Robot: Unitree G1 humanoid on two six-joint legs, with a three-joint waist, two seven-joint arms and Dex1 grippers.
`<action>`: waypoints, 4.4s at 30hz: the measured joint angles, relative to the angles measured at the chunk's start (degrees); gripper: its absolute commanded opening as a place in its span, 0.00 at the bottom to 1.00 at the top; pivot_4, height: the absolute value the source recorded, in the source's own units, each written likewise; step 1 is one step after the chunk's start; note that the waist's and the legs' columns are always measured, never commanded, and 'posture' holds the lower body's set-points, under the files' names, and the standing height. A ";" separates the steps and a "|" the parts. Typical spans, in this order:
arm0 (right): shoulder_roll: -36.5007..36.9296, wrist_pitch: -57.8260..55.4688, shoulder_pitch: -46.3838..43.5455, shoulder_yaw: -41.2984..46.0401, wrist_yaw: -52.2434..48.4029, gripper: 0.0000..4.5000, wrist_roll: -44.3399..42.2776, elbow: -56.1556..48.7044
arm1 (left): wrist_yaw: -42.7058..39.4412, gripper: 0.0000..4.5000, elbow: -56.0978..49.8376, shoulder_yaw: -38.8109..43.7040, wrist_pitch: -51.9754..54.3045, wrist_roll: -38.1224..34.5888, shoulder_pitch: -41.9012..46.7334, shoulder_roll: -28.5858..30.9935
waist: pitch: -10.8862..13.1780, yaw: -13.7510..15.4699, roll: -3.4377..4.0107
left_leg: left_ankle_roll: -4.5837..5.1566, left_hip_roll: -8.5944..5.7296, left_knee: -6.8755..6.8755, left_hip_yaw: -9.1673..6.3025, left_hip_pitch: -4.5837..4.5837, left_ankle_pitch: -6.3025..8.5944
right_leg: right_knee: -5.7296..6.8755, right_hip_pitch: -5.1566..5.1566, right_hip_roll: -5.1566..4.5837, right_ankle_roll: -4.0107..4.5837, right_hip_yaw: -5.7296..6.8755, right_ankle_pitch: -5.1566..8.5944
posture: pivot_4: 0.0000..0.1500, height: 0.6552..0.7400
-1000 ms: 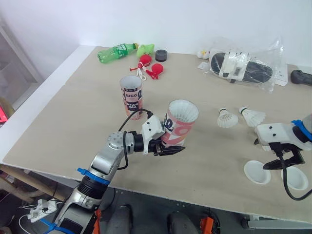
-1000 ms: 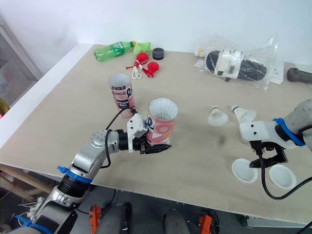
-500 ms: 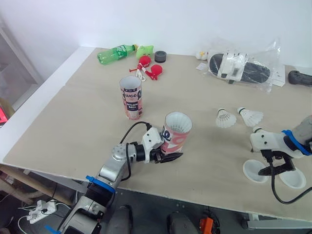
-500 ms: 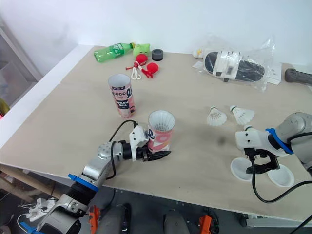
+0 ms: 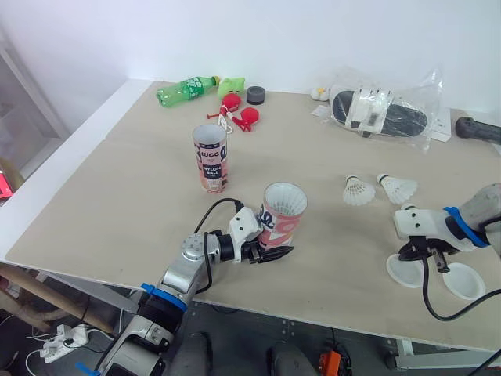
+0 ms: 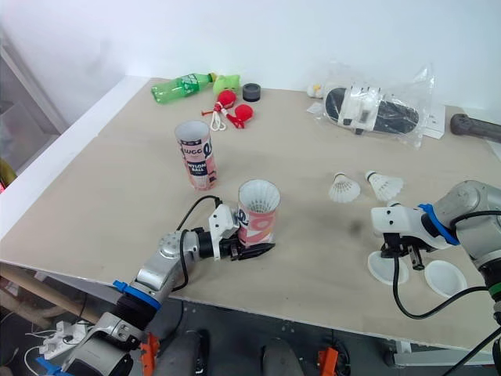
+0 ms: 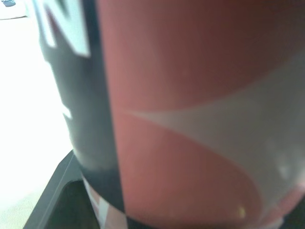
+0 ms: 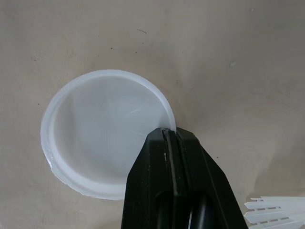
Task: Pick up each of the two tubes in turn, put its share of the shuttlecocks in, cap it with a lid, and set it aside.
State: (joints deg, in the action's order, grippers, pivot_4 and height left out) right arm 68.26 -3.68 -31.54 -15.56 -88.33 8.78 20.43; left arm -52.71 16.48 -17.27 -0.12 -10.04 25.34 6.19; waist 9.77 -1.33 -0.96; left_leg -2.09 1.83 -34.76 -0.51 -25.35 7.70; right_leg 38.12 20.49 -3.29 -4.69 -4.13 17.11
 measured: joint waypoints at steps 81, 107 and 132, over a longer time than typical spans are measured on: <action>-15.48 -1.27 -50.88 -28.77 -1.97 0.64 -24.03 -6.96 | 0.05 0.67 3.23 -1.46 -1.07 2.37 4.37 0.44 | 0.06 0.04 0.34 | 0.01 -0.03 0.03 -0.18 -0.61 -0.01 | 0.31 0.75 0.04 0.11 0.07 0.01 | 1.00 1.00; -12.32 -8.11 -50.36 -29.36 -2.04 0.02 -34.58 -14.00 | 0.34 0.67 3.94 -1.13 -1.16 2.38 4.58 0.13 | 0.06 0.03 0.34 | 0.02 -0.04 -0.16 -0.23 -0.61 -0.02 | 0.67 0.81 0.05 0.18 0.08 0.06 | 1.00 1.00; -13.31 -7.64 -46.03 -28.82 -2.02 0.02 -29.24 -14.03 | 0.80 0.67 4.92 -1.03 -1.03 2.82 4.59 -0.11 | -0.08 -0.03 0.17 | 0.00 -0.03 -0.20 -0.25 0.03 -0.01 | 0.72 0.49 0.08 0.25 0.07 0.14 | 1.00 1.00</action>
State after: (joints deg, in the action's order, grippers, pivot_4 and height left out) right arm 54.95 -11.33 -77.57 -44.38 -90.34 -20.46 6.40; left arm -51.92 21.40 -18.30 -1.14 -7.22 29.93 6.08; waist 9.68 -1.36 -0.78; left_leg -2.10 1.81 -34.96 -0.77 -25.31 7.69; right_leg 38.85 20.98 -3.21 -4.43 -4.06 17.25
